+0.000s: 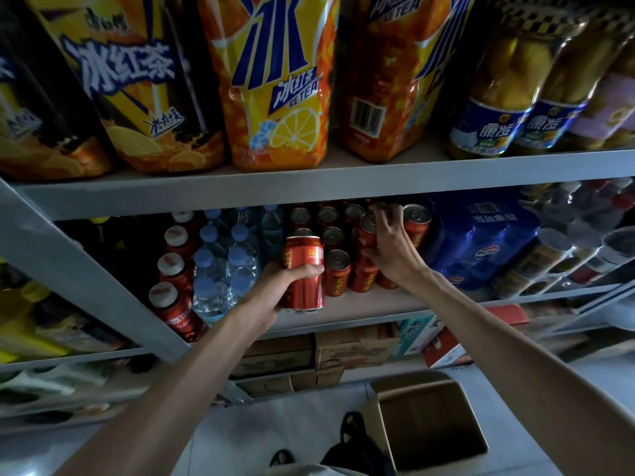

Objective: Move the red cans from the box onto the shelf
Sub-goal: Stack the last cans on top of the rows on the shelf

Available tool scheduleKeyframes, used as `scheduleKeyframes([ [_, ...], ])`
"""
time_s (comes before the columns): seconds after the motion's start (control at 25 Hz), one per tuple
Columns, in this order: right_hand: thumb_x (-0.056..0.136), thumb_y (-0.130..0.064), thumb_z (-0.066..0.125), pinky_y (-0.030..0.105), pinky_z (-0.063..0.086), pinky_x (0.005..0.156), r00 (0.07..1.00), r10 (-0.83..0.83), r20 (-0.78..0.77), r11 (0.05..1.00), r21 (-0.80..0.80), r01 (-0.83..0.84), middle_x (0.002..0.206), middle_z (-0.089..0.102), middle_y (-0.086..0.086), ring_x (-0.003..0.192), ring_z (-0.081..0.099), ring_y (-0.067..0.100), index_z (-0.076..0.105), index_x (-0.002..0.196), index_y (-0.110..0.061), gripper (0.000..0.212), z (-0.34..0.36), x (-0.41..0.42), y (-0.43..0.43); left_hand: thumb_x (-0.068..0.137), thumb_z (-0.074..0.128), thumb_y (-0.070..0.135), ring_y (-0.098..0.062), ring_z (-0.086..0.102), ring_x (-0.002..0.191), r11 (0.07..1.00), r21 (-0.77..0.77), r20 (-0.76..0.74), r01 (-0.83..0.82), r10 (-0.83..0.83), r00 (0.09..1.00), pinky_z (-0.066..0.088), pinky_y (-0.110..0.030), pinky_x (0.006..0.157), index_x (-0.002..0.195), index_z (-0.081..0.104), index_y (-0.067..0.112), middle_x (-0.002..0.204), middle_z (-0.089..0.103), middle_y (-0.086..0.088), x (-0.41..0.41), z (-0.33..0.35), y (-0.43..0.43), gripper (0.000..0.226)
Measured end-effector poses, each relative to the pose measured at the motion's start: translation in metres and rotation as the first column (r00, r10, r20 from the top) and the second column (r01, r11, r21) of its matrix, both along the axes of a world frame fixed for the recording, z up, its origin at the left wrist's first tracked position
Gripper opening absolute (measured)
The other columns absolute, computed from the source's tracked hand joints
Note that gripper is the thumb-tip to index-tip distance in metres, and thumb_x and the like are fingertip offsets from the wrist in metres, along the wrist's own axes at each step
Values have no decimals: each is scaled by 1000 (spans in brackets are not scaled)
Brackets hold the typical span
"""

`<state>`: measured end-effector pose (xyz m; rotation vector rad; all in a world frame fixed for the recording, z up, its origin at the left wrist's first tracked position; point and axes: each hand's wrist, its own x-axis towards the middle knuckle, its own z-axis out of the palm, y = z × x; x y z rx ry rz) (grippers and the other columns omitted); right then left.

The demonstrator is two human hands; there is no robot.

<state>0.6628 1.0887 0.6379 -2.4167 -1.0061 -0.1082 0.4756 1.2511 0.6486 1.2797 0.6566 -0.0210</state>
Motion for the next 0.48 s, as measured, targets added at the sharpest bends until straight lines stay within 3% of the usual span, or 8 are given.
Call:
scheduleKeyframes([
  [0.24,74,-1,80,29,41,101,1000,-20,-19,999,-26,19,145,23,19,129,45,41,29,149,-7,90,2,1,2,55,89,40,-25,64,108,1000,3,5,-8,8,1000,52,-49,94,126,55,26,118,67,-7,1,0,3,80],
  [0.48,77,-6,80,34,39,109,998,-44,-50,997,-64,41,147,22,19,133,41,40,24,152,-5,93,9,1,6,54,85,42,-25,64,108,1000,13,-2,21,-21,1000,53,-48,92,130,52,25,119,66,-7,4,1,4,84],
])
